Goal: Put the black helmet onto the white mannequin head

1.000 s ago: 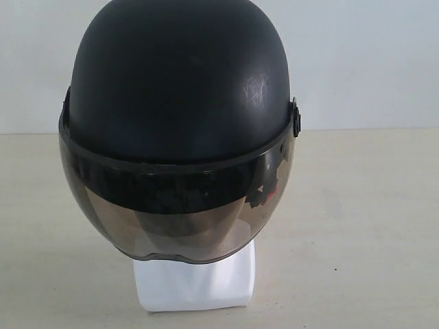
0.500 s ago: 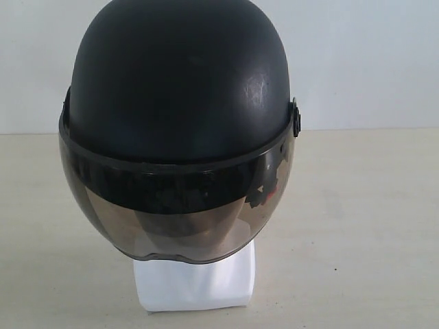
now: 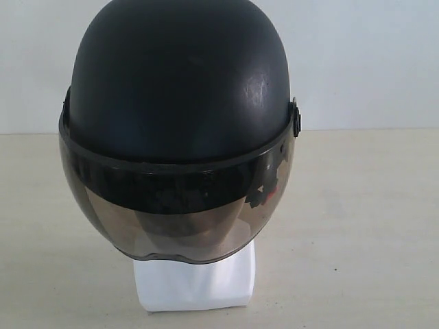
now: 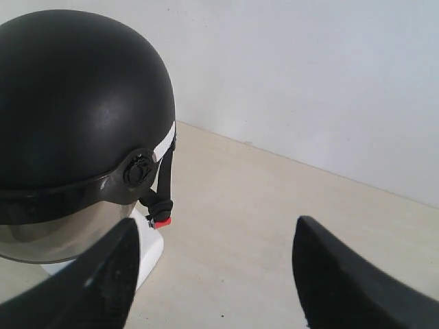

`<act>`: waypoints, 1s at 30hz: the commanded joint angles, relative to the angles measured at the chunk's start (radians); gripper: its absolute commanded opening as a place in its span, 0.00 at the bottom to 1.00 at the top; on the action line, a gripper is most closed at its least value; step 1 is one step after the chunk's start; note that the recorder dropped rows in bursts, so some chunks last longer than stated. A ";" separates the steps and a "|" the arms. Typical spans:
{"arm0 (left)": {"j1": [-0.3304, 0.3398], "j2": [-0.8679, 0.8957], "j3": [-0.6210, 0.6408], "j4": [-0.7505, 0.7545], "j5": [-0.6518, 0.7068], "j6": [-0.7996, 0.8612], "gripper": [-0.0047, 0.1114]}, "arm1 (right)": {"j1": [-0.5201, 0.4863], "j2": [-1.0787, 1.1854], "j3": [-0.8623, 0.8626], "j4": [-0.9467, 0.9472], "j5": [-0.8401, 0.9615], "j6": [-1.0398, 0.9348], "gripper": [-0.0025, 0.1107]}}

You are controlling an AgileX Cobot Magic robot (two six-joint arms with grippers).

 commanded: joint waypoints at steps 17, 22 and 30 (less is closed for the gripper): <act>-0.008 -0.156 0.074 -0.235 0.925 -0.070 0.08 | -0.005 -0.002 0.003 -0.007 0.002 0.000 0.57; -0.008 -0.144 0.216 -0.546 1.121 -0.073 0.08 | -0.005 -0.002 0.003 -0.007 0.002 0.000 0.57; -0.008 -0.206 0.395 -0.929 0.904 0.453 0.08 | -0.005 -0.002 0.003 -0.007 0.002 0.000 0.57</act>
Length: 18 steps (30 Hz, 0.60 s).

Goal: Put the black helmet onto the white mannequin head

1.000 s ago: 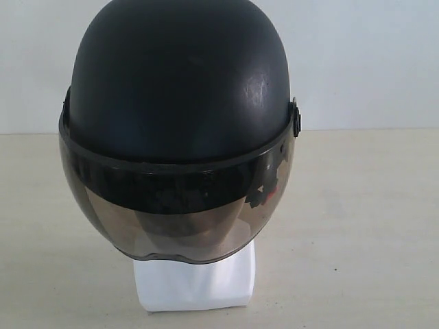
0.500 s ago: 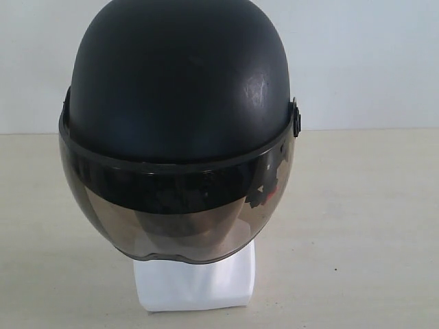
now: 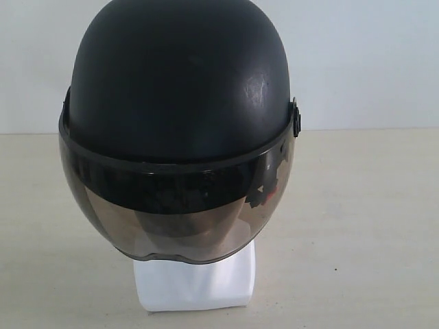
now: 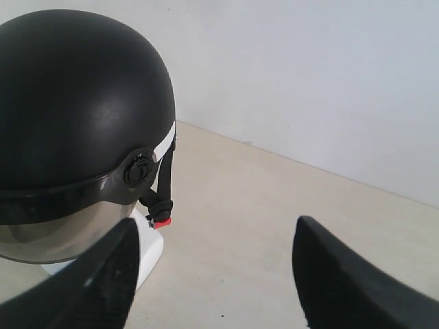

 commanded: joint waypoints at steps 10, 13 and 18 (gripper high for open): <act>-0.006 -0.115 0.317 -0.911 -0.124 1.219 0.08 | -0.005 -0.002 0.003 -0.007 0.000 0.000 0.57; -0.006 -0.161 0.416 -0.951 -0.126 1.272 0.08 | -0.005 -0.002 0.003 -0.007 0.000 0.000 0.57; -0.006 -0.207 0.552 -0.954 -0.173 1.276 0.08 | -0.005 -0.002 0.003 -0.007 0.000 0.000 0.57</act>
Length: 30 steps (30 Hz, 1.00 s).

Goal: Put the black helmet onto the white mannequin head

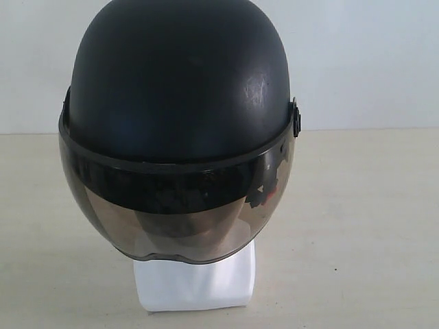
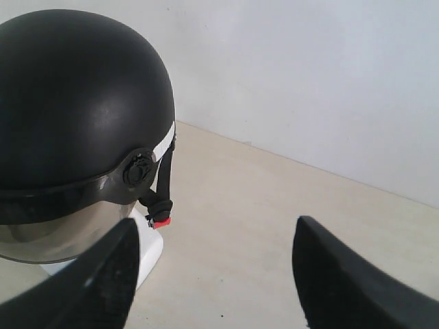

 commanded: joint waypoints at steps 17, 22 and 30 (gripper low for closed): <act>-0.004 -0.018 0.149 -0.123 0.157 0.105 0.08 | -0.003 -0.002 0.003 -0.007 0.000 0.000 0.57; -0.004 -0.018 0.149 -0.183 0.141 0.105 0.08 | -0.003 -0.002 0.003 -0.007 0.000 0.000 0.57; -0.004 -0.018 0.149 -0.167 0.141 0.105 0.08 | -0.003 -0.002 0.003 -0.007 0.000 0.000 0.57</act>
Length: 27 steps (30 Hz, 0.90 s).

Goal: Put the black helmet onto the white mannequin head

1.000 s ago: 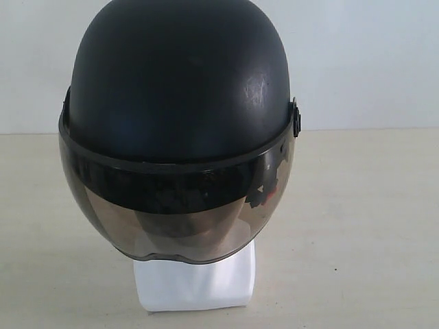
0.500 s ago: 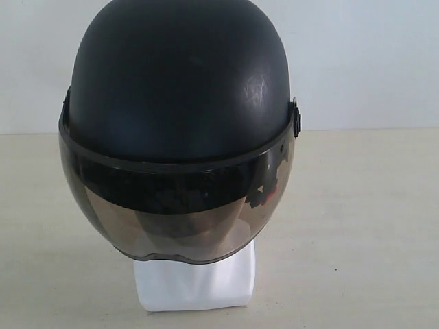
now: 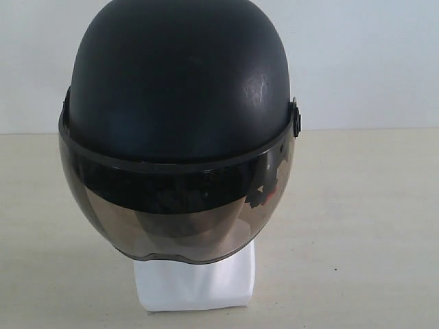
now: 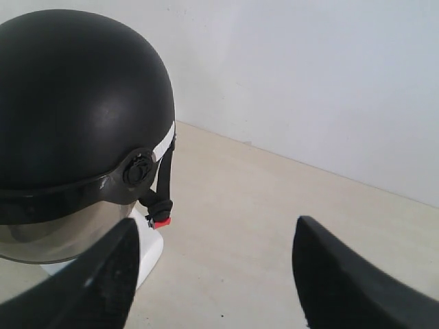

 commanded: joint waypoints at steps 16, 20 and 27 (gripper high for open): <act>-0.004 -0.004 0.003 -0.009 -0.002 0.005 0.08 | -0.003 -0.002 0.003 -0.007 0.000 0.000 0.57; -0.004 -0.004 0.003 -0.009 -0.002 0.005 0.08 | -0.003 -0.002 0.003 -0.007 0.000 0.000 0.57; -0.004 -0.004 0.003 -0.009 -0.002 0.005 0.08 | -0.003 0.018 0.003 -0.001 -0.124 0.015 0.57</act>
